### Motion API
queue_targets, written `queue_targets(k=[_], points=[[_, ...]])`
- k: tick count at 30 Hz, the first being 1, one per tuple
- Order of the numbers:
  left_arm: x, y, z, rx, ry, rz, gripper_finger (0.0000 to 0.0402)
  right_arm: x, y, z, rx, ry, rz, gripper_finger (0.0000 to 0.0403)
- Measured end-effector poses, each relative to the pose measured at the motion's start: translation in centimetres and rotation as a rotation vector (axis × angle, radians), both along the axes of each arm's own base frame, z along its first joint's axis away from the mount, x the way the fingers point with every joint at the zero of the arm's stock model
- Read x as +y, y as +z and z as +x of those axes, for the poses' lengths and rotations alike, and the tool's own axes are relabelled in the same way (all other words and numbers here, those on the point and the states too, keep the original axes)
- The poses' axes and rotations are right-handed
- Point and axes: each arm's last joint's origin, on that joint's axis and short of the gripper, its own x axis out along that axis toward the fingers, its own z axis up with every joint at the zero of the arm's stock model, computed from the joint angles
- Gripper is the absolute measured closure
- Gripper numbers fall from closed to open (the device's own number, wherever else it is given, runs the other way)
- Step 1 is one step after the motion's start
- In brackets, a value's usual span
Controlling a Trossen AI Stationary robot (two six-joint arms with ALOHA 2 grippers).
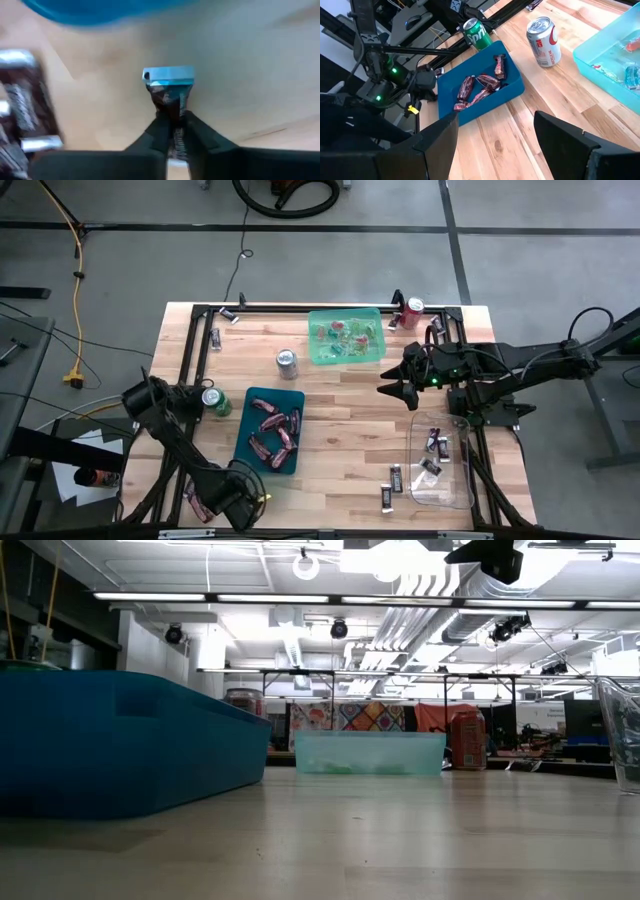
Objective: Organize candy in baskets
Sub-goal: Put the dark brown chocolate bar into the transparent bin
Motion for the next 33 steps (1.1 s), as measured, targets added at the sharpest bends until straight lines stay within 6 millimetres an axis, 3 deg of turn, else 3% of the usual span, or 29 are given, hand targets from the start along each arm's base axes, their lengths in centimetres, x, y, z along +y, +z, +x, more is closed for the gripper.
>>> queue_targets(k=[3,9,15,19,25,33], points=[[0.6,1.0,-0.7,-0.016,-0.014,0.058,0.0392,0.0,0.0,0.0,0.000,0.000,0.000,0.0146],[1.8,5.1,-1.9,-0.142,-0.125,0.073,0.0400,0.0,0.1,0.0,-0.006,-0.003,0.007,0.0146],[2.0,11.3,-2.5,-0.605,-0.317,-0.007,0.0401,0.3,0.8,0.4,-0.088,0.029,0.041,0.0146],[3.8,15.6,-2.3,-0.905,-0.373,0.071,0.0401,0.7,1.8,1.1,-0.205,0.106,0.075,0.0146],[9.0,18.0,1.2,-0.969,-0.601,0.243,0.0401,1.6,2.5,3.9,-0.396,0.248,-0.048,0.0146],[16.0,18.9,7.5,-1.080,-0.902,0.325,0.0401,4.1,-0.7,9.0,-0.427,0.406,-0.255,0.0146]])
